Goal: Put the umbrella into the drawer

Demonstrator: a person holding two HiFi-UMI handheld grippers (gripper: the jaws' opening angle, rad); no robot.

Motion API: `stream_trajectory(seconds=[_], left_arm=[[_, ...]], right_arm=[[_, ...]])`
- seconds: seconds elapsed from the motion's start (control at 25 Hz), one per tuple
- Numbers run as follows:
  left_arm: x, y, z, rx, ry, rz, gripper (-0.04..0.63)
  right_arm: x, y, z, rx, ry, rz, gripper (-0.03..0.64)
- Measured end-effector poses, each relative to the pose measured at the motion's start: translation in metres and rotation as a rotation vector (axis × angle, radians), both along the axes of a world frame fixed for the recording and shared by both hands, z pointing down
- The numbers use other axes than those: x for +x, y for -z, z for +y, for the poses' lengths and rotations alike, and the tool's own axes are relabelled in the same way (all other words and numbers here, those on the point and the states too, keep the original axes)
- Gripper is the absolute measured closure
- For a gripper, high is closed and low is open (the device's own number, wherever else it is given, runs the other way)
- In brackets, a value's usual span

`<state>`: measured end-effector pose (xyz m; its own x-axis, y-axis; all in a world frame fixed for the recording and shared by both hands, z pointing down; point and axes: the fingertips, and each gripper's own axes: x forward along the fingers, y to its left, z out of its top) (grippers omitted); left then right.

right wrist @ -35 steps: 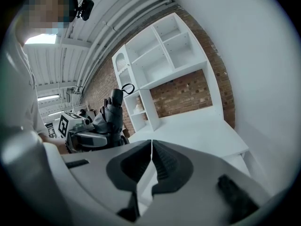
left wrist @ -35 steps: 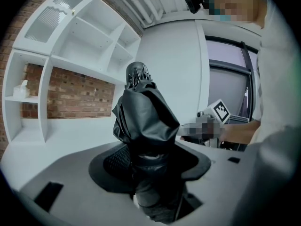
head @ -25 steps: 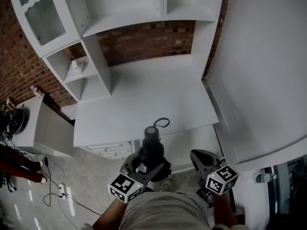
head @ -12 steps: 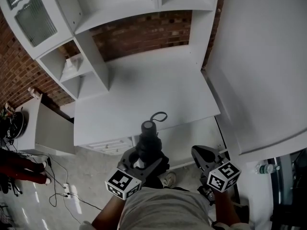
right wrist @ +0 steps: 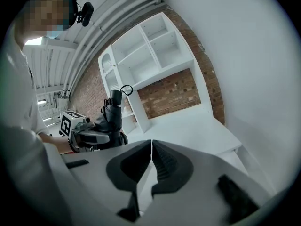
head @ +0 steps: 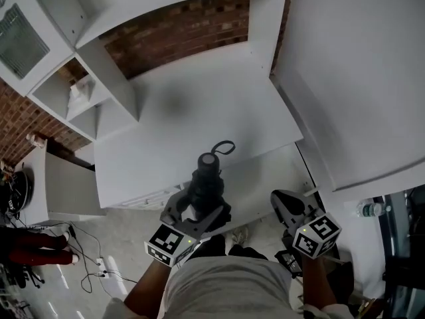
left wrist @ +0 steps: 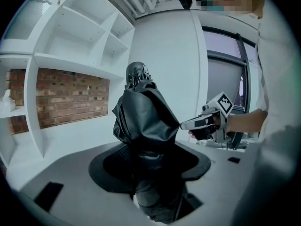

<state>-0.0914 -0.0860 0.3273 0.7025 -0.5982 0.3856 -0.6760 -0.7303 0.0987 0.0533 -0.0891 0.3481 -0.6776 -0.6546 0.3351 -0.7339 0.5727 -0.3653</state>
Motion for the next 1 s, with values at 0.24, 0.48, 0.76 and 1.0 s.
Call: stream_trajectory(seconds=[0.24, 0.48, 0.76, 1.0], left_arm=[[0.006, -0.017, -0.017, -0.027, -0.049, -0.018, 0.328], [0.012, -0.038, -0.031, -0.058, -0.085, -0.052, 0.328], [0.023, -0.063, -0.037, -0.081, -0.14, -0.126, 0.328], [0.031, -0.081, -0.042, -0.094, -0.173, -0.16, 0.328]], right_arm=[[0.008, -0.012, -0.003, -0.03, -0.051, 0.01, 0.589], [0.014, -0.02, -0.01, -0.045, -0.086, 0.038, 0.589], [0.029, -0.032, -0.011, -0.074, -0.136, 0.043, 0.588], [0.04, -0.043, -0.012, -0.093, -0.162, 0.036, 0.588]])
